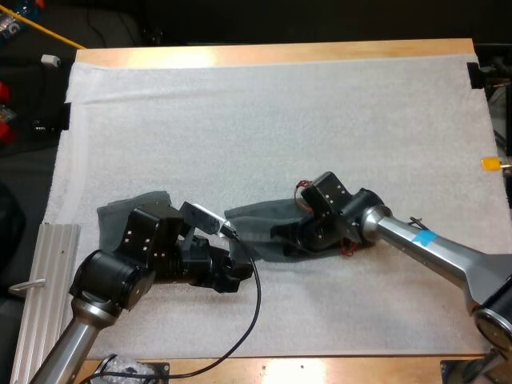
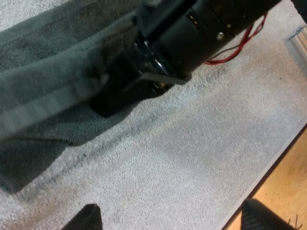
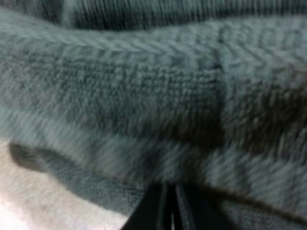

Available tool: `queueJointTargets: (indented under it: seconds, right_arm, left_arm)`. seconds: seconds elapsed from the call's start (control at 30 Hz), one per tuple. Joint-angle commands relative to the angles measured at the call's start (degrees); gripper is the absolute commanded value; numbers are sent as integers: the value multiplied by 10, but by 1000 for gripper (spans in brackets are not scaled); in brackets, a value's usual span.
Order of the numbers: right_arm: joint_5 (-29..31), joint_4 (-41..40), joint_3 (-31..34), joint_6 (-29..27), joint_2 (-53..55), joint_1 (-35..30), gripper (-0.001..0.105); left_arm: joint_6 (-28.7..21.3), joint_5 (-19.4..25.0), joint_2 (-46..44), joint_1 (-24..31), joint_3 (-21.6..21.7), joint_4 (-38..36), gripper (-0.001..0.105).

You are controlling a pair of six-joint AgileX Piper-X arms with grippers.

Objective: Pick towel from pile, fold and stack

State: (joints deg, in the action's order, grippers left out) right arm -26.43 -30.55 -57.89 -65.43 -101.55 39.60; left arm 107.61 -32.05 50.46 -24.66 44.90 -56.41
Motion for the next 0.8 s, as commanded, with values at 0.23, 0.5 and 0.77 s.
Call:
queueJointTargets:
  seconds: [0.23, 0.5, 0.77]
  right_arm:
    - [142, 45, -44, 39, -13, 0, 0]
    - [250, 72, -106, 13, -3, 0, 0]
    - [284, 60, -118, -41, 66, -1, 0]
  left_arm:
    - [5, 2, -3, -3, 1, 1, 58]
    - [5, 2, -3, -3, 1, 1, 58]
    - [5, 1, -3, -3, 1, 1, 58]
